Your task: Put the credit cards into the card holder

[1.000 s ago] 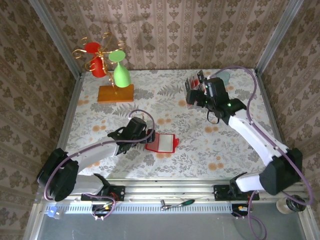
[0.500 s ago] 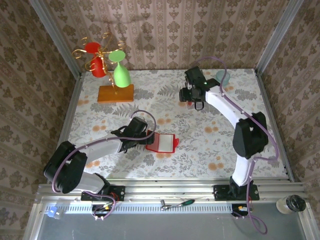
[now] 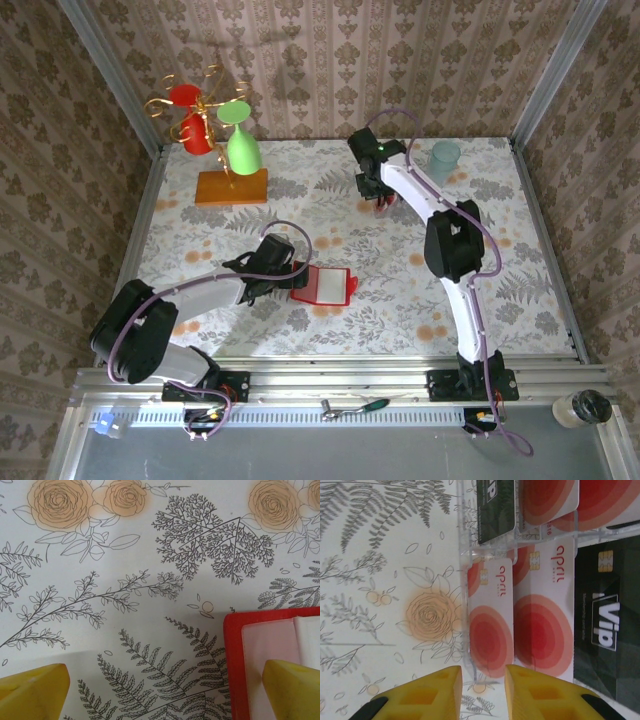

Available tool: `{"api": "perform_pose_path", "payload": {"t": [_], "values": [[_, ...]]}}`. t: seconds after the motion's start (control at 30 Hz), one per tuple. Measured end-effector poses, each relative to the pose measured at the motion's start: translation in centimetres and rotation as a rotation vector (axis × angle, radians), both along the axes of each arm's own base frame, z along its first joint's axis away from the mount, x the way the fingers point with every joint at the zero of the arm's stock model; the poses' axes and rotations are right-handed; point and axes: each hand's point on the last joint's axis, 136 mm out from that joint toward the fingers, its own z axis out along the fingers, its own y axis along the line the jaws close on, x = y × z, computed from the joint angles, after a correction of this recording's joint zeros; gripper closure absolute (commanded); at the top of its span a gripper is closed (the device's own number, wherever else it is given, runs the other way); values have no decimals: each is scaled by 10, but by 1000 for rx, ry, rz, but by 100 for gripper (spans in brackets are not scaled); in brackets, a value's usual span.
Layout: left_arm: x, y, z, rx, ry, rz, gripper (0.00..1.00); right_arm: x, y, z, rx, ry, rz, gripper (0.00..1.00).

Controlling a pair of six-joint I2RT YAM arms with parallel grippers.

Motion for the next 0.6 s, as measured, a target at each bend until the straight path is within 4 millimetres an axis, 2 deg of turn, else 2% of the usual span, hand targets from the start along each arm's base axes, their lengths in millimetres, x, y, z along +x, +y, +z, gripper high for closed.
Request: {"api": "perform_pose_path", "payload": {"t": [0.2, 0.4, 0.6], "values": [[-1, 1, -3, 0, 6, 1, 0, 9, -8, -10, -37, 24, -21, 68], [-2, 1, -4, -4, 5, -1, 0, 10, -21, -19, -48, 54, -46, 68], [-4, 3, -7, 1, 12, -1, 0, 14, -23, -22, -44, 59, -51, 68]]}}
